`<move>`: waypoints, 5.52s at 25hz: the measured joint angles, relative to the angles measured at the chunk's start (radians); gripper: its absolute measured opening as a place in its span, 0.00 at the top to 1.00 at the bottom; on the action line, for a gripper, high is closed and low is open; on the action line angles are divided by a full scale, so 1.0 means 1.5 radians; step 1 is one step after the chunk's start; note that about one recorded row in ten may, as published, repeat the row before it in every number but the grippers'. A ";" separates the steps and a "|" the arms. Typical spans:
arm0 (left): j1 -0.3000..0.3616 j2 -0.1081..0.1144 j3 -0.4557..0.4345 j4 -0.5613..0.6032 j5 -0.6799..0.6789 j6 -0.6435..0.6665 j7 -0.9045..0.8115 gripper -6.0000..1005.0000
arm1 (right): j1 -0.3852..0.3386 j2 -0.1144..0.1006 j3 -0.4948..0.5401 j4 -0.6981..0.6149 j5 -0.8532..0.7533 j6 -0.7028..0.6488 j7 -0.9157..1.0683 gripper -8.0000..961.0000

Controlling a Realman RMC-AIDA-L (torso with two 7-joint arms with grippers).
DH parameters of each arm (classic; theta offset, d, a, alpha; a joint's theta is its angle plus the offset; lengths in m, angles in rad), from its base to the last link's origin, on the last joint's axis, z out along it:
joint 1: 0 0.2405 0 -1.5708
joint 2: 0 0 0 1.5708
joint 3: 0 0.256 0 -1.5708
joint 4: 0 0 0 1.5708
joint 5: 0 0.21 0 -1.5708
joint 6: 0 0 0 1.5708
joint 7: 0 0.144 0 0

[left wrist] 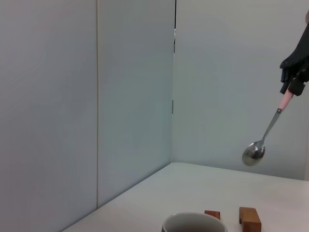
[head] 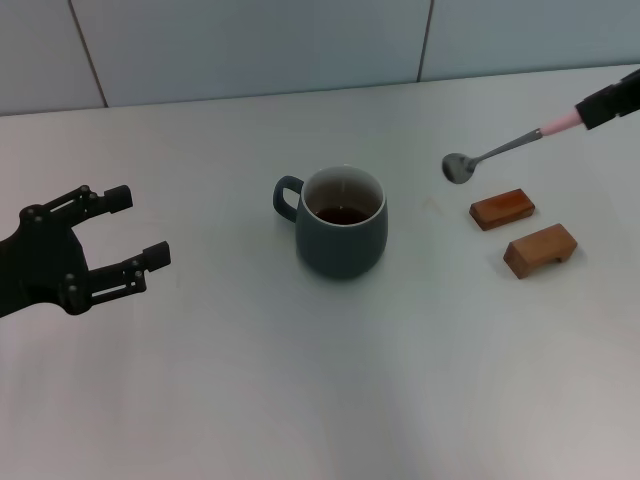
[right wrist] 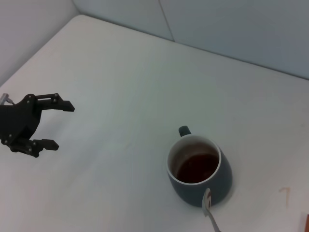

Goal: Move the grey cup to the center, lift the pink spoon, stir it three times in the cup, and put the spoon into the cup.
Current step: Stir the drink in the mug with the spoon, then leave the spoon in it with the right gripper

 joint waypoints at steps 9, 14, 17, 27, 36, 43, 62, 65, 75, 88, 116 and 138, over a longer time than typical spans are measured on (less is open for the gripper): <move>0.000 -0.001 0.000 0.006 0.000 0.000 -0.001 0.17 | 0.003 0.021 -0.061 0.010 -0.003 0.064 -0.016 0.88; 0.001 -0.001 -0.001 0.006 0.000 0.000 -0.001 0.17 | 0.013 0.035 -0.097 0.015 -0.019 0.099 -0.019 0.88; 0.001 0.000 -0.001 0.006 0.000 0.000 -0.001 0.17 | 0.032 0.044 -0.117 0.046 -0.036 0.114 -0.024 0.88; 0.001 -0.001 -0.001 0.006 0.000 0.000 -0.001 0.17 | 0.079 0.052 -0.163 0.174 -0.059 0.197 -0.065 0.88; 0.002 -0.002 -0.002 0.006 0.000 0.004 -0.001 0.17 | 0.123 0.062 -0.194 0.276 -0.096 0.272 -0.099 0.88; 0.002 -0.002 -0.008 0.006 -0.001 0.005 -0.001 0.17 | 0.172 0.068 -0.197 0.387 -0.130 0.319 -0.134 0.88; 0.004 -0.007 -0.017 0.007 -0.001 0.014 0.000 0.17 | 0.261 0.077 -0.225 0.500 -0.213 0.382 -0.146 0.88; 0.004 -0.007 -0.018 0.007 -0.001 0.016 0.000 0.17 | 0.265 0.075 -0.225 0.500 -0.217 0.368 -0.144 0.88; 0.008 -0.009 -0.025 0.008 -0.001 0.022 -0.001 0.17 | 0.273 0.083 -0.222 0.474 -0.213 0.333 -0.151 0.88; 0.013 -0.010 -0.025 0.008 -0.001 0.025 0.001 0.17 | 0.287 0.082 -0.224 0.471 -0.251 0.298 -0.140 0.88; 0.016 -0.015 -0.027 0.008 -0.001 0.031 0.004 0.17 | 0.297 0.079 -0.216 0.463 -0.284 0.328 -0.117 0.83; 0.020 -0.013 -0.037 0.015 -0.002 0.041 -0.001 0.17 | 0.293 0.091 -0.200 0.454 -0.280 0.315 -0.108 0.73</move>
